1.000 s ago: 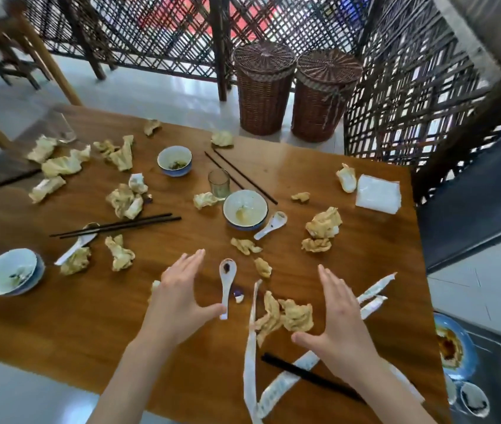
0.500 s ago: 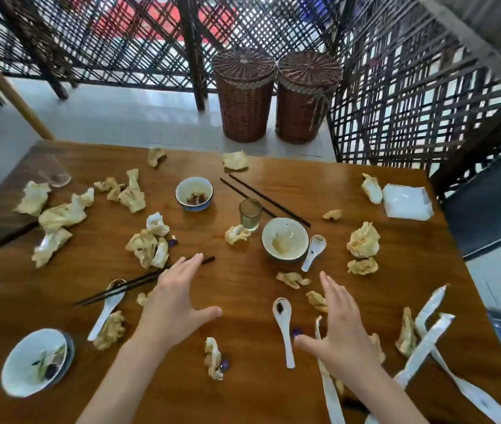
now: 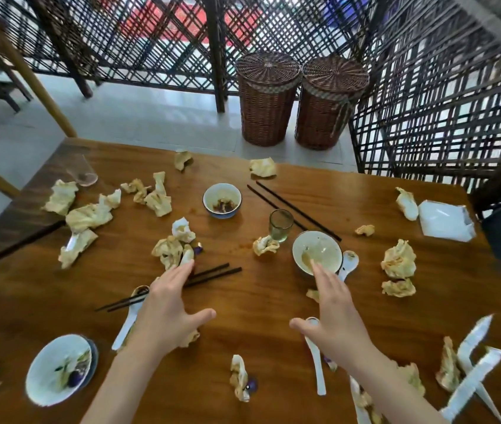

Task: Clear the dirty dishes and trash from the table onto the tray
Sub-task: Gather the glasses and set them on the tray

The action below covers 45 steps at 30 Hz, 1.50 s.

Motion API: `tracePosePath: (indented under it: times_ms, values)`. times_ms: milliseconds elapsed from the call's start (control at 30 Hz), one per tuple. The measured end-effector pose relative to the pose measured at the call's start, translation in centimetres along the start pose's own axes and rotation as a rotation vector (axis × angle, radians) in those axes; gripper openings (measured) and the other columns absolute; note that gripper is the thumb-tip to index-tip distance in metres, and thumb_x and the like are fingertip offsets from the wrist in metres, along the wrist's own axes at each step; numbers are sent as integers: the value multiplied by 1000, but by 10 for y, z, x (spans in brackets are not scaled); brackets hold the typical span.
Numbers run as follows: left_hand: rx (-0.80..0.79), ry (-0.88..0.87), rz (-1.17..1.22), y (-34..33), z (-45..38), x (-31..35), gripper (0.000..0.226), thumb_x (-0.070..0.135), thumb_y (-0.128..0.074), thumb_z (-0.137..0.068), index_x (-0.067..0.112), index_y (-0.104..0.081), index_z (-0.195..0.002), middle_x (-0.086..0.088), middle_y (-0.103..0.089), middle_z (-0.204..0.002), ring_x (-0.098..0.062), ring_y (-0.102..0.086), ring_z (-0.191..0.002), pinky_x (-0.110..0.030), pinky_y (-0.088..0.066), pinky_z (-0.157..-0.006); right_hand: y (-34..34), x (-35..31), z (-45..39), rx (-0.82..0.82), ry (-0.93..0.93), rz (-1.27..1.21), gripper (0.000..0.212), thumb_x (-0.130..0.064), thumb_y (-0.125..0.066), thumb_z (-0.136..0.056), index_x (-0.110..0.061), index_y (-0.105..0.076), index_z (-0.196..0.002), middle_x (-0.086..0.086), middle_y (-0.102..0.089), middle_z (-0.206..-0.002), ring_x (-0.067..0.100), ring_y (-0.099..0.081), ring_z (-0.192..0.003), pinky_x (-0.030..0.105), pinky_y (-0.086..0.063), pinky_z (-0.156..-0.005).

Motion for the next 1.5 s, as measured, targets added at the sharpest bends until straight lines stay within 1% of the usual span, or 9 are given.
tracePosePath:
  times_ms: [233,467,600,700,867,1067,1233,1333,1500]
  values:
    - [16,-36,-19,10,-30,-19,91,43,-79,-67,23,-34,-143,5,-41,-144,-14,-33,-135,-37,-33,-109,1,-18,-52,28,-19,52,97,-42,-73,-76,-25,-11,-149,-6,-17,-156,15,-13,-144,31,-19,-113]
    - [8,-175,7,18,-74,-39,69,36,-76,-74,26,-46,-135,8,-52,-132,-11,-40,-128,-30,-34,-106,-9,-25,-114,124,-123,39,88,-39,-70,-80,-19,-19,-148,2,-24,-154,18,-18,-142,34,-22,-114]
    - [-34,-198,-7,21,-94,-57,69,38,-75,-74,30,-45,-136,9,-51,-132,-10,-40,-127,-28,-34,-105,-16,-26,-145,137,-186,52,87,-36,-69,-82,-25,-15,-149,6,-20,-154,24,-16,-142,38,-25,-112]
    - [-45,-177,-23,29,-104,-73,71,39,-75,-74,32,-43,-137,7,-50,-134,-10,-37,-131,-29,-33,-105,-24,-24,-164,103,-233,71,83,-30,-68,-83,-29,-17,-148,6,-20,-154,25,-17,-142,41,-26,-111]
    - [-35,-124,-38,39,-107,-100,73,40,-75,-73,33,-41,-137,8,-50,-133,-9,-41,-126,-28,-37,-103,-32,-27,-177,159,-250,80,62,-18,-65,-85,-23,-38,-141,5,-39,-143,25,-38,-130,38,-40,-101]
    - [2,-51,-38,49,-94,-127,72,40,-74,-74,33,-40,-138,6,-49,-136,-10,-38,-130,-27,-34,-102,-23,-40,-161,235,-219,33,63,-16,-70,-80,-21,-42,-137,8,-47,-133,28,-45,-123,40,-42,-98]
    - [69,-45,-36,77,-96,-152,72,42,-74,-74,31,-41,-138,7,-49,-135,-8,-40,-126,-24,-34,-100,-22,-86,-145,268,-115,37,66,-16,-76,-76,-19,-45,-134,10,-53,-128,28,-49,-119,41,-44,-93]
    - [94,-52,-53,99,-99,-171,73,42,-74,-74,30,-42,-138,7,-50,-134,-10,-42,-126,-26,-35,-101,-31,-120,-136,263,-85,37,65,-17,-76,-75,-19,-47,-133,10,-55,-124,27,-52,-113,36,-46,-87]
    - [86,-87,-48,142,-114,-208,72,40,-76,-73,26,-45,-137,6,-51,-135,-11,-42,-127,-30,-38,-104,-42,-179,-129,289,-86,21,63,-19,-75,-76,-15,-47,-132,10,-56,-121,26,-52,-111,31,-41,-85]
Point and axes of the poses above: each hand's wrist, its own z-axis away from the middle knuckle, its own y-axis out of the back of the hand, x = y × z, the point moved 7 cm from there along -z, towards the middle knuckle
